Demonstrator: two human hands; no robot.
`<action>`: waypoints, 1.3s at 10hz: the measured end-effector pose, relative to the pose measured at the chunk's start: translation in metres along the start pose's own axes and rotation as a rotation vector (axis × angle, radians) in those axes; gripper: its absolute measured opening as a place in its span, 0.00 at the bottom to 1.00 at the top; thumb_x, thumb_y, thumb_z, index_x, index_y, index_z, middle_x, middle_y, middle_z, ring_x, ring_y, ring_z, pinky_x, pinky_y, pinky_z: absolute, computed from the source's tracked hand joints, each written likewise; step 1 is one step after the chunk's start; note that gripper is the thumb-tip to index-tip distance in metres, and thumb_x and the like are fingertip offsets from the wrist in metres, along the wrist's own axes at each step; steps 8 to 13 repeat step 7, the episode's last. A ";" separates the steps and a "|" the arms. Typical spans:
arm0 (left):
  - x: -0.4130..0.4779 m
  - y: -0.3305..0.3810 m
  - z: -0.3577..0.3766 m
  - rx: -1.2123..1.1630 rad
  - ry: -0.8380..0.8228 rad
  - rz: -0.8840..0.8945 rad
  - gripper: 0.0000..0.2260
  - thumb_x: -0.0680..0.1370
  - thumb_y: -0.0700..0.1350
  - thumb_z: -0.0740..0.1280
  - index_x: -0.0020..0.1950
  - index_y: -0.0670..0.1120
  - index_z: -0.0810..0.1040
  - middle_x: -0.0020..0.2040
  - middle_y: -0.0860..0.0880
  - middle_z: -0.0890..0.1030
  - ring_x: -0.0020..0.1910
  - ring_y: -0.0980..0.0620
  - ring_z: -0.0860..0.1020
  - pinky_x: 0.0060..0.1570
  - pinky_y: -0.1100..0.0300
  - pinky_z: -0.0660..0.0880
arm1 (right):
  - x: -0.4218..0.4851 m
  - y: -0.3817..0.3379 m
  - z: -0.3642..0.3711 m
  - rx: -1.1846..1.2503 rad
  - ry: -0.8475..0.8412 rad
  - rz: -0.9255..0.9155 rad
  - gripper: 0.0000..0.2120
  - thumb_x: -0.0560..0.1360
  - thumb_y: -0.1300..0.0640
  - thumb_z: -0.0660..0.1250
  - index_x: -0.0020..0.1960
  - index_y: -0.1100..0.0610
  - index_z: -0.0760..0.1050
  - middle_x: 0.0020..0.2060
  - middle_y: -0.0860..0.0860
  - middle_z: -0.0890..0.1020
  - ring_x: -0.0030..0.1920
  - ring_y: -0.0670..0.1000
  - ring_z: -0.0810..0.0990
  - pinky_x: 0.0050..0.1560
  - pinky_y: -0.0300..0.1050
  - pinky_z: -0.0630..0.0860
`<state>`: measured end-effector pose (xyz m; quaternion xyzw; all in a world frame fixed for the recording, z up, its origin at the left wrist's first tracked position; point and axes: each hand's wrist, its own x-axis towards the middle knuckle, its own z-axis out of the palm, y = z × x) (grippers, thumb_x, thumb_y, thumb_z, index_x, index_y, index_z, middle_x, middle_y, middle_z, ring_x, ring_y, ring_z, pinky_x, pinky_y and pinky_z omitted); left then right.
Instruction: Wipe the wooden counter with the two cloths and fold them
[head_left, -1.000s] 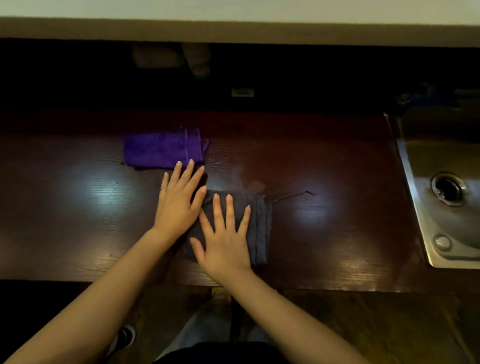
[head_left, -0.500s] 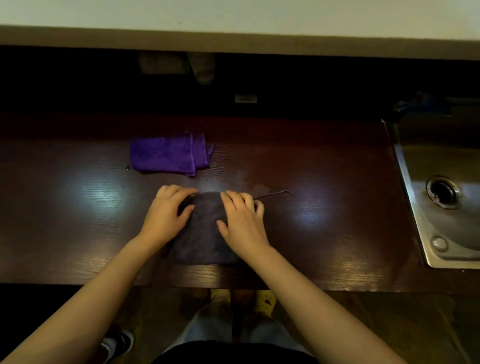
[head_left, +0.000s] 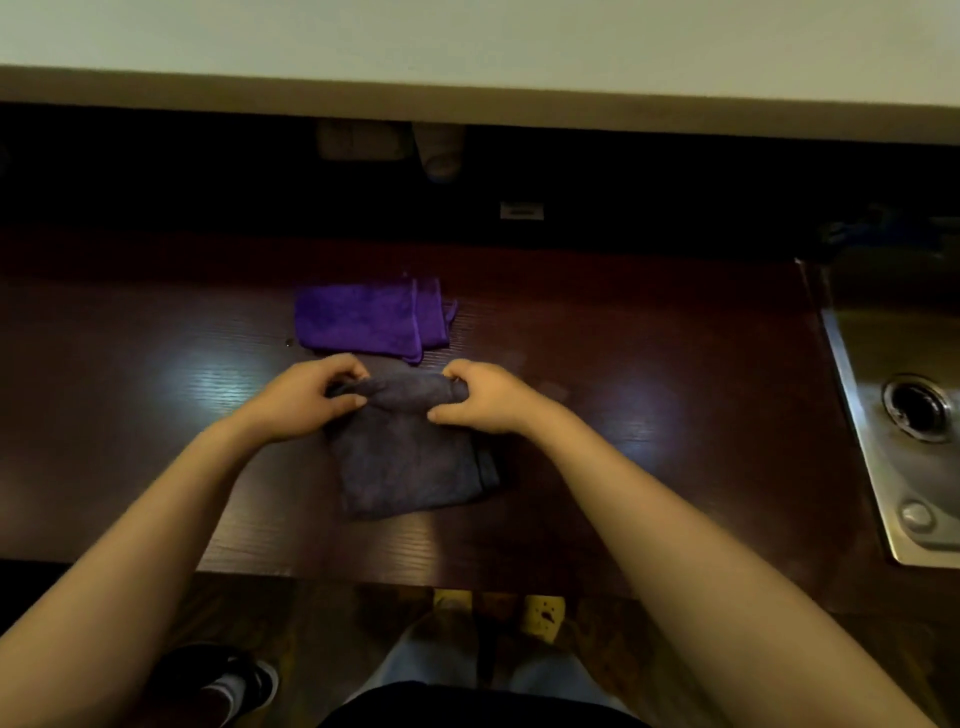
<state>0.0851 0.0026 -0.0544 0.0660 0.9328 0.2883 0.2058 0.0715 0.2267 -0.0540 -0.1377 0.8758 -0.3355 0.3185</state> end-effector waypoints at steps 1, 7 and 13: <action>0.000 -0.014 -0.019 -0.019 -0.029 -0.027 0.11 0.71 0.38 0.70 0.44 0.54 0.75 0.44 0.49 0.79 0.46 0.51 0.76 0.41 0.73 0.67 | 0.009 -0.014 0.005 0.030 0.007 -0.007 0.10 0.74 0.55 0.68 0.36 0.54 0.70 0.34 0.50 0.72 0.38 0.50 0.70 0.31 0.40 0.62; 0.022 -0.014 -0.013 0.357 0.090 -0.112 0.17 0.68 0.46 0.72 0.56 0.46 0.77 0.53 0.38 0.77 0.56 0.37 0.74 0.57 0.46 0.72 | 0.017 -0.006 0.029 -0.131 0.269 -0.027 0.24 0.73 0.55 0.67 0.68 0.55 0.66 0.61 0.57 0.71 0.63 0.59 0.66 0.64 0.55 0.68; 0.022 -0.014 -0.013 0.357 0.090 -0.112 0.17 0.68 0.46 0.72 0.56 0.46 0.77 0.53 0.38 0.77 0.56 0.37 0.74 0.57 0.46 0.72 | 0.017 -0.006 0.029 -0.131 0.269 -0.027 0.24 0.73 0.55 0.67 0.68 0.55 0.66 0.61 0.57 0.71 0.63 0.59 0.66 0.64 0.55 0.68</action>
